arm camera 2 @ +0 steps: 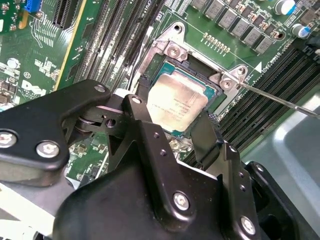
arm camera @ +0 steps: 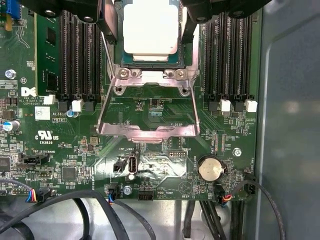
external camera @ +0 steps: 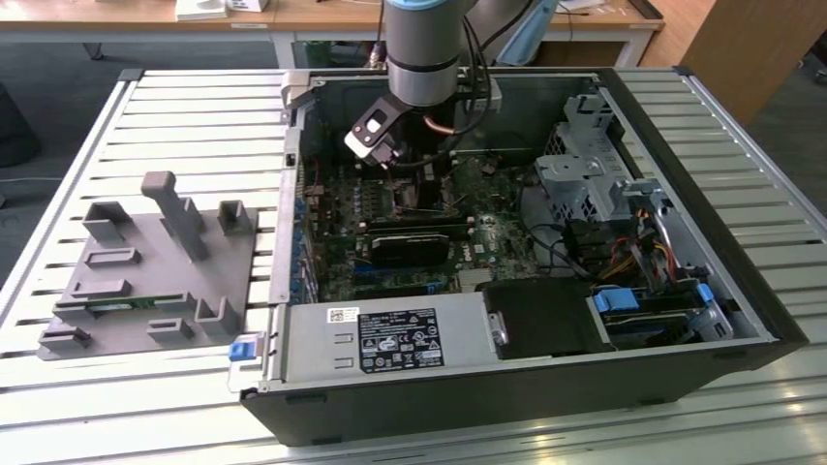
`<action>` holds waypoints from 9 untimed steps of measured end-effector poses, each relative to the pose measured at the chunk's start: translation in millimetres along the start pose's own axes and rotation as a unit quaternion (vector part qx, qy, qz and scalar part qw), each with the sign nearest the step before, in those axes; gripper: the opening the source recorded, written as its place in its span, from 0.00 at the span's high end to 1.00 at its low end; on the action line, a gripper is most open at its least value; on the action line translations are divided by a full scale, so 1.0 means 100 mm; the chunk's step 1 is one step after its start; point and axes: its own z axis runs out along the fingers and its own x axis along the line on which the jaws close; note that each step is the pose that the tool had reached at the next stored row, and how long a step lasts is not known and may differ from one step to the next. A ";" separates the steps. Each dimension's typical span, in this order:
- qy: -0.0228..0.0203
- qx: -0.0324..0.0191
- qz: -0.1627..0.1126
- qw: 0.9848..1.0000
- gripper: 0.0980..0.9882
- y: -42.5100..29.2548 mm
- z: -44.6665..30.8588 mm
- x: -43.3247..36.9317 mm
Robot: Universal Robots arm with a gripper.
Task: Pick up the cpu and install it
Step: 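Place the cpu into insertion slot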
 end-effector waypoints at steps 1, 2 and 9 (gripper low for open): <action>0.000 0.000 0.000 1.000 0.43 0.000 -0.006 0.000; 0.000 0.000 0.000 1.000 0.43 0.001 -0.011 0.000; 0.000 0.000 0.000 1.000 0.44 0.005 -0.073 0.001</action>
